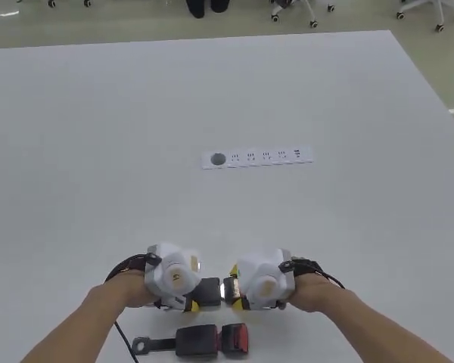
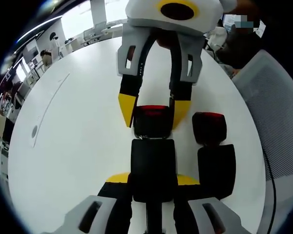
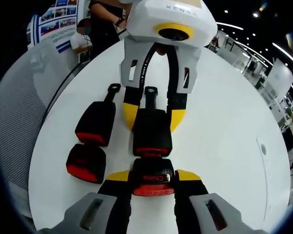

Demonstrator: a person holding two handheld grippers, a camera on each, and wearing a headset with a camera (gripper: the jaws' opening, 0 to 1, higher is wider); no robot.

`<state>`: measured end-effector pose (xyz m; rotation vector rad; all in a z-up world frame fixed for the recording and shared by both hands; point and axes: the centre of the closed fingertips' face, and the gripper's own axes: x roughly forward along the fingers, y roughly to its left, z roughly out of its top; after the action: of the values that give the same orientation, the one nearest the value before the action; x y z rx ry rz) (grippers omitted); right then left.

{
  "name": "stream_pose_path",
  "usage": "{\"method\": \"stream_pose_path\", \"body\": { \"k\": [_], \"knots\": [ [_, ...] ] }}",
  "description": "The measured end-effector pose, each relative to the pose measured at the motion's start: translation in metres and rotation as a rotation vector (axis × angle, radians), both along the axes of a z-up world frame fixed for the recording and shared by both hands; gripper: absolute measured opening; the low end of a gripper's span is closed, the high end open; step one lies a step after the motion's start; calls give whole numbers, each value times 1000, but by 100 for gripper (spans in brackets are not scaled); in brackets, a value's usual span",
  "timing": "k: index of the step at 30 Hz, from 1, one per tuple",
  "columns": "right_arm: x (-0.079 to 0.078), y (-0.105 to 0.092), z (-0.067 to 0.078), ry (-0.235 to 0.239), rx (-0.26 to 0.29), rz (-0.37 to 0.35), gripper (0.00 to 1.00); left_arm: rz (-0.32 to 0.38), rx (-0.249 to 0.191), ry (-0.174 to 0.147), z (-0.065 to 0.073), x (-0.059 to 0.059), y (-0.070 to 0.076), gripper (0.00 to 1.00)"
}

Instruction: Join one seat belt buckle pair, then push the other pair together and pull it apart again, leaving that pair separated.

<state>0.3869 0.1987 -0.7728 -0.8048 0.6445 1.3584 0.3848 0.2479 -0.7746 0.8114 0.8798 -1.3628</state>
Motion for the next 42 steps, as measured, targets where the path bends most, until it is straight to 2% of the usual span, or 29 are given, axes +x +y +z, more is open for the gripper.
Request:
{"method": "stream_pose_path", "body": {
  "k": [15,21,23,33,42],
  "knots": [
    [-1,-2,2,2,-7,11,30,15,12,3,0,-1,-2,33],
    [1,-21,2,10,-44,19,30,11,12,3,0,-1,-1,33],
    [-1,-20,2,34,-22,-1,30,9,14,1,-1,0,0,33],
    [-2,-20,2,13,-30,14,31,17,11,4,2,-2,0,33],
    [-1,-28,3,20,-47,9,31,17,9,3,-2,-1,1,34]
  ]
}}
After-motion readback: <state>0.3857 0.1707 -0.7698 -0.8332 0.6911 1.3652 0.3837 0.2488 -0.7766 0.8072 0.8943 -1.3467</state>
